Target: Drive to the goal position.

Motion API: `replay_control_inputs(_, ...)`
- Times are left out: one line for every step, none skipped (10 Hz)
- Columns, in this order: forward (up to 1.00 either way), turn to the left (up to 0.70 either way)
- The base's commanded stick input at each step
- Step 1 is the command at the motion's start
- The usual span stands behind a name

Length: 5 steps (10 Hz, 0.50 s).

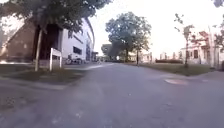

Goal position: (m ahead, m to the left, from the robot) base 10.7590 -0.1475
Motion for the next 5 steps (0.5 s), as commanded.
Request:
replay_control_inputs(0.50,0.00)
replay_control_inputs(0.50,0.00)
replay_control_inputs(0.50,0.00)
replay_control_inputs(0.50,0.00)
replay_control_inputs(0.50,0.00)
